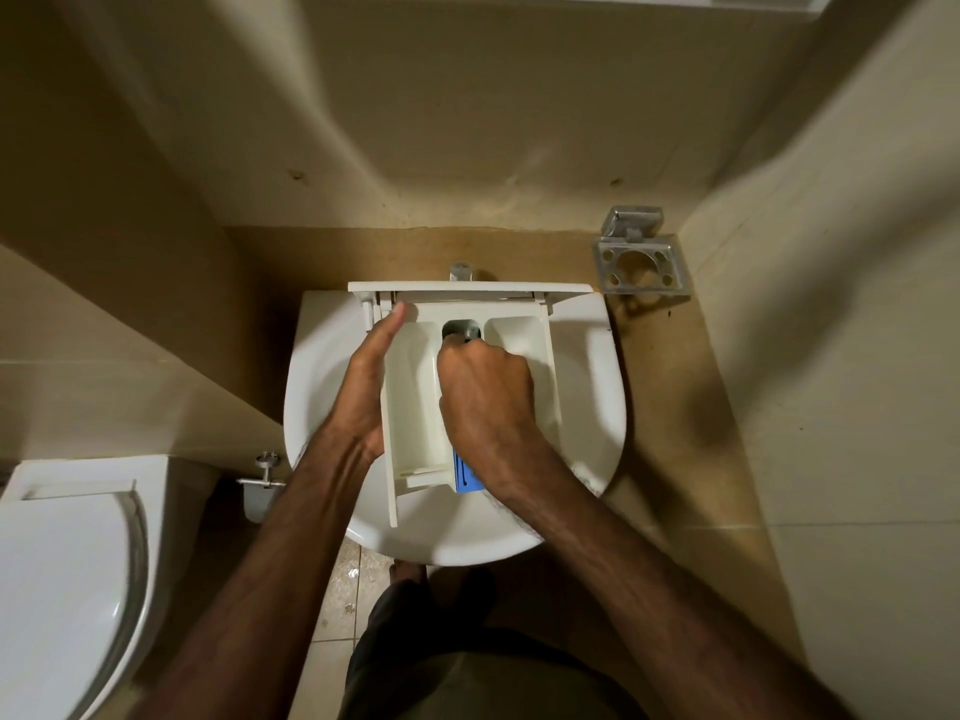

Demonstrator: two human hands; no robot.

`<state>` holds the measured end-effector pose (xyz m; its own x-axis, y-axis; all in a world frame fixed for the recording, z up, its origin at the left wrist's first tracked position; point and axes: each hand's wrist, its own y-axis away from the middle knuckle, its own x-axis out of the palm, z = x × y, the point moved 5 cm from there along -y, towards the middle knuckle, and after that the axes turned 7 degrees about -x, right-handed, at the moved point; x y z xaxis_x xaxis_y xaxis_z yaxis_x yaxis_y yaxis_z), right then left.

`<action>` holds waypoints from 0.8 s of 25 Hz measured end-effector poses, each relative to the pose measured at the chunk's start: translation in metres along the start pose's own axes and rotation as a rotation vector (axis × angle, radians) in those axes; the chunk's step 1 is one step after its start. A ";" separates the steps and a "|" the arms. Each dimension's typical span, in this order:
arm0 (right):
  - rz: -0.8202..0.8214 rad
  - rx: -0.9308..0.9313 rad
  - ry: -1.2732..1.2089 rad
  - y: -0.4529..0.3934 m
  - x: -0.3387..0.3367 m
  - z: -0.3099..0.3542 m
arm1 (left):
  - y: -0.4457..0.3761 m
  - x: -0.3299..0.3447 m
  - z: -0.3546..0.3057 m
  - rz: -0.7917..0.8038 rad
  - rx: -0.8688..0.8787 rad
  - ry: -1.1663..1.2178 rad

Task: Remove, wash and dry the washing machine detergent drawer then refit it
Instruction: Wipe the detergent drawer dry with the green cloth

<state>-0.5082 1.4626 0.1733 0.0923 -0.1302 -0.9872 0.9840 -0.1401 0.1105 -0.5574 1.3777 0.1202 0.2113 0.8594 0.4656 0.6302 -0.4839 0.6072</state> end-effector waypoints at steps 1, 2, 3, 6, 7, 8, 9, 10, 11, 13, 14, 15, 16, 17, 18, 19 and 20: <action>0.039 0.002 -0.040 0.002 0.000 0.000 | 0.000 0.001 0.001 -0.006 0.004 -0.006; 0.066 0.018 -0.093 0.003 0.000 -0.003 | 0.001 0.001 0.001 -0.007 0.009 0.000; 0.085 0.050 -0.153 0.004 0.000 -0.007 | 0.001 0.000 0.001 -0.009 0.014 0.010; 0.054 0.148 -0.311 0.005 0.004 -0.019 | 0.003 0.003 0.001 0.005 0.036 0.013; 0.018 0.164 -0.332 0.009 0.005 -0.021 | 0.004 0.005 0.001 0.003 0.039 0.013; -0.028 0.161 -0.340 0.012 0.005 -0.022 | 0.003 0.005 0.000 0.002 0.039 0.022; -0.080 0.139 -0.334 0.015 0.006 -0.022 | 0.003 0.007 0.000 0.004 0.035 0.037; -0.145 0.106 -0.324 0.019 0.007 -0.021 | 0.003 0.008 -0.002 0.008 0.034 0.059; -0.227 0.071 -0.327 0.023 0.007 -0.021 | 0.003 0.009 -0.002 0.011 0.036 0.073; -0.443 0.042 -0.437 0.033 0.001 -0.024 | 0.002 0.010 -0.001 0.002 0.027 0.079; -0.586 0.066 -0.523 0.039 -0.006 -0.028 | 0.001 0.009 0.000 -0.005 0.023 0.077; -0.734 0.114 -0.594 0.046 -0.014 -0.035 | 0.000 0.008 0.001 -0.010 0.021 0.079; -0.860 0.166 -0.636 0.054 -0.022 -0.044 | -0.002 0.006 0.003 -0.008 0.022 0.076; -0.945 0.197 -0.655 0.059 -0.029 -0.052 | -0.001 0.005 0.004 -0.015 0.021 0.075; -0.983 0.204 -0.659 0.061 -0.034 -0.057 | -0.002 0.002 0.005 -0.026 0.017 0.071; -0.994 0.184 -0.654 0.059 -0.035 -0.061 | -0.002 0.001 0.006 -0.030 0.014 0.070; -0.989 0.137 -0.636 0.055 -0.035 -0.061 | -0.003 -0.001 0.007 -0.020 0.022 0.077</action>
<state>-0.4478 1.5196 0.2073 -0.8307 -0.3652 -0.4202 0.5567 -0.5534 -0.6195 -0.5540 1.3790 0.1134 0.1409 0.8532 0.5022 0.6501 -0.4623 0.6030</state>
